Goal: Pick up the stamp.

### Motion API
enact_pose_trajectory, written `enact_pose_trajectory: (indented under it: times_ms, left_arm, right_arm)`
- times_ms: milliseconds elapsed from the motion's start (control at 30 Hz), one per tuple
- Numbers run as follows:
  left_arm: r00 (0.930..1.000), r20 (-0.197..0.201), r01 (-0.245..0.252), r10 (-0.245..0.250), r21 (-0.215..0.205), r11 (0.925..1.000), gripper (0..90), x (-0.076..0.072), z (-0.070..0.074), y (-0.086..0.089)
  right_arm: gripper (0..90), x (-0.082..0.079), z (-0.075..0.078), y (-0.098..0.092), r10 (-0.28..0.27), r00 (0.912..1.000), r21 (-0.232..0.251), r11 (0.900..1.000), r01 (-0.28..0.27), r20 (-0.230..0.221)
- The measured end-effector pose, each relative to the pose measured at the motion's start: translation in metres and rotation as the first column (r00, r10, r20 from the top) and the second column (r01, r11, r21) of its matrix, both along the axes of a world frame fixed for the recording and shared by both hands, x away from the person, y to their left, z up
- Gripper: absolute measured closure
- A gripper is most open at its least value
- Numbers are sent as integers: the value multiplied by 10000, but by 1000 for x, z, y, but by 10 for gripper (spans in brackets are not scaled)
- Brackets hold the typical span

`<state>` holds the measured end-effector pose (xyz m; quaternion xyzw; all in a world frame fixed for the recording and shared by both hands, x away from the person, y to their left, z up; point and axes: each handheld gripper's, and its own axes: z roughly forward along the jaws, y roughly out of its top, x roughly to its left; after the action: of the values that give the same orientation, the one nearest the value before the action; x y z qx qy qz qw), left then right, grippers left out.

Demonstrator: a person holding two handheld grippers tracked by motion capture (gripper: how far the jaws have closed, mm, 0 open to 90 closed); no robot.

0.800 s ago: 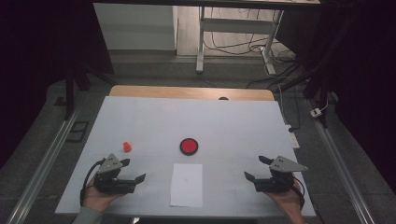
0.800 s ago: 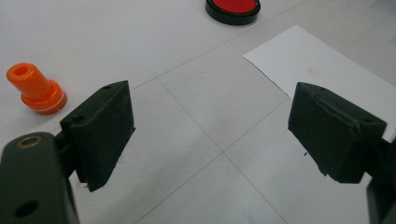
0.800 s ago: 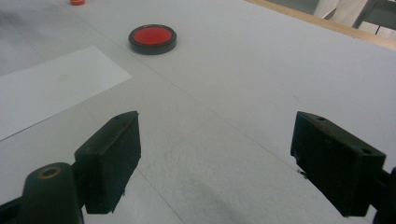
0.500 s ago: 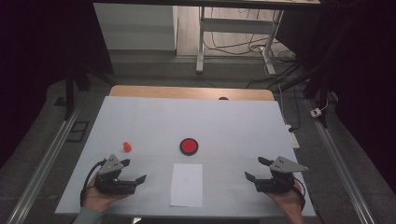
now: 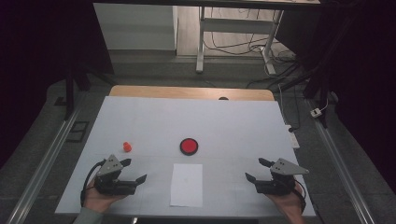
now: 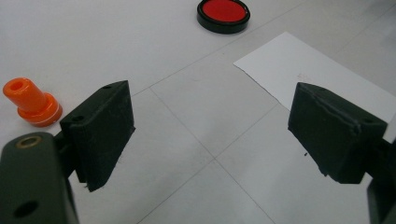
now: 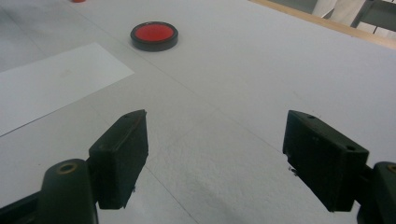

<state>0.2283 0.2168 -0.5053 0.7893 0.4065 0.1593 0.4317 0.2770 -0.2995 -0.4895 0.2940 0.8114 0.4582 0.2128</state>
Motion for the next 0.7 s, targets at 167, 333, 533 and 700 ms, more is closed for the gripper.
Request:
enact_pose_trajectory:
  times_ms: [167, 333, 533, 700]
  left_arm:
    - [10000, 24, -82, 82, 24, 10000, 150, 2, 0, 2]
    - [10000, 25, -91, 91, 39, 10000, 153, 3, 0, 1]
    - [9999, 132, -49, 48, 89, 9999, 157, 7, 6, -2]
    - [9996, 164, -247, 245, 101, 9996, 160, 10, 10, -1]
  right_arm:
    - [224, 0, -2, 1, 98, 9999, -33, 9999, -98, -31]
    - [226, 1, -3, 2, 76, 10000, -80, 9999, -76, -29]
    - [228, 1, -5, 1, -18, 9999, -141, 9999, 17, -115]
    - [230, 2, -5, 0, -33, 9998, -73, 10000, 32, -182]
